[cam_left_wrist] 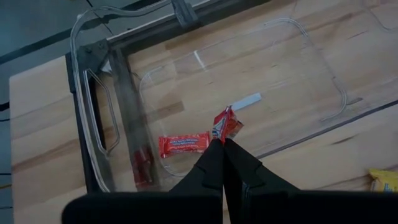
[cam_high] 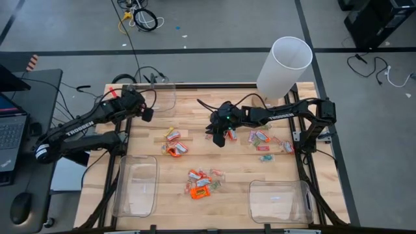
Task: Sort candy
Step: Put the red candy into the top left transparent bin
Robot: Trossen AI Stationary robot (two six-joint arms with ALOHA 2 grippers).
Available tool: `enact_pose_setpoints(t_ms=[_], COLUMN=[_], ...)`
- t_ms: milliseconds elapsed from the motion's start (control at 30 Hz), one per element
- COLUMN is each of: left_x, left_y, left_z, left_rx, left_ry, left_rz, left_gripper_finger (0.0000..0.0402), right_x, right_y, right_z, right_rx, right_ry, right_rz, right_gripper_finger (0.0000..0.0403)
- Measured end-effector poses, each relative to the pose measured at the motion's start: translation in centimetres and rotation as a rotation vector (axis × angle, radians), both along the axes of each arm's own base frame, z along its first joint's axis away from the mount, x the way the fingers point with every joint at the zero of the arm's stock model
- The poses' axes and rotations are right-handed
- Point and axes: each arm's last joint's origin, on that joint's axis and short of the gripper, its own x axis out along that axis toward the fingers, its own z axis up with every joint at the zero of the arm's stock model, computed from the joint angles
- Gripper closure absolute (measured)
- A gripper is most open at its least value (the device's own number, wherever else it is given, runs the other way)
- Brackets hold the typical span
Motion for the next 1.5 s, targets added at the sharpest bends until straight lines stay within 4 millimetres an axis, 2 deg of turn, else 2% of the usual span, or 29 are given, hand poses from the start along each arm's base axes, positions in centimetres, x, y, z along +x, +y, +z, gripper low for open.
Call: enact_pose_setpoints(t_ms=[833, 1500], left_x=[1.5, 1.6], left_y=[1.2, 1.2], left_z=[-1.9, -2.0], left_rx=[-0.074, -0.084], left_ry=[0.129, 0.132], left_rz=[0.029, 0.026], left_gripper_finger=[0.0401, 0.0401], right_x=[0.0, 0.0], right_y=[0.0, 0.0], right_z=[0.0, 0.0], right_rx=[0.003, 0.003], right_ry=[0.000, 0.000], right_rz=[-0.001, -0.002], right_gripper_finger=[0.0312, 0.0312])
